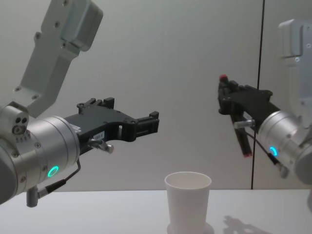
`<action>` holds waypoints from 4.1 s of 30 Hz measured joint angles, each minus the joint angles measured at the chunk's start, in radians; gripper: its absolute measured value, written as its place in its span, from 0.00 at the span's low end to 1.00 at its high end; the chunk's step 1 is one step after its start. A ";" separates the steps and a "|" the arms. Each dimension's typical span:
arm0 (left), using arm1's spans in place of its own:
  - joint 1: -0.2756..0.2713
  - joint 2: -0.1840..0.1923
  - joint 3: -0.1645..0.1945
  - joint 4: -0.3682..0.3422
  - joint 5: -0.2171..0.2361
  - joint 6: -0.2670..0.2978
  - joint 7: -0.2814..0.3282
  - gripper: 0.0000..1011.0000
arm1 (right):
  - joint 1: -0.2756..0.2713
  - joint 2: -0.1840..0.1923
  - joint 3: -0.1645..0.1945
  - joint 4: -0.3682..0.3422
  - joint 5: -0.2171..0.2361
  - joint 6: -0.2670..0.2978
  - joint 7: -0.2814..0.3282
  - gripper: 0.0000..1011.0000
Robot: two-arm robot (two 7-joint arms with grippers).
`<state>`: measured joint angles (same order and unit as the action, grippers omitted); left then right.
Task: Place the pen into the pen holder.
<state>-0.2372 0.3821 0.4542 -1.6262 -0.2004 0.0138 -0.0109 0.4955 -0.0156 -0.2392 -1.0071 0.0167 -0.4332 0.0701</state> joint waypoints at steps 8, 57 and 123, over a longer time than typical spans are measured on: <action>0.000 0.000 0.000 0.000 0.000 0.000 0.000 0.99 | 0.057 -0.027 -0.011 0.125 -0.010 -0.119 0.004 0.16; 0.000 0.000 0.000 0.000 0.000 0.000 0.000 0.99 | 0.346 -0.165 -0.050 0.832 -0.023 -0.599 -0.048 0.16; 0.000 0.000 0.000 0.000 0.000 0.000 0.000 0.99 | 0.267 -0.116 0.043 0.688 -0.040 -0.439 0.022 0.99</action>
<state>-0.2372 0.3821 0.4542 -1.6262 -0.2003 0.0138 -0.0109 0.7622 -0.1313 -0.1958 -0.3193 -0.0237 -0.8718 0.0917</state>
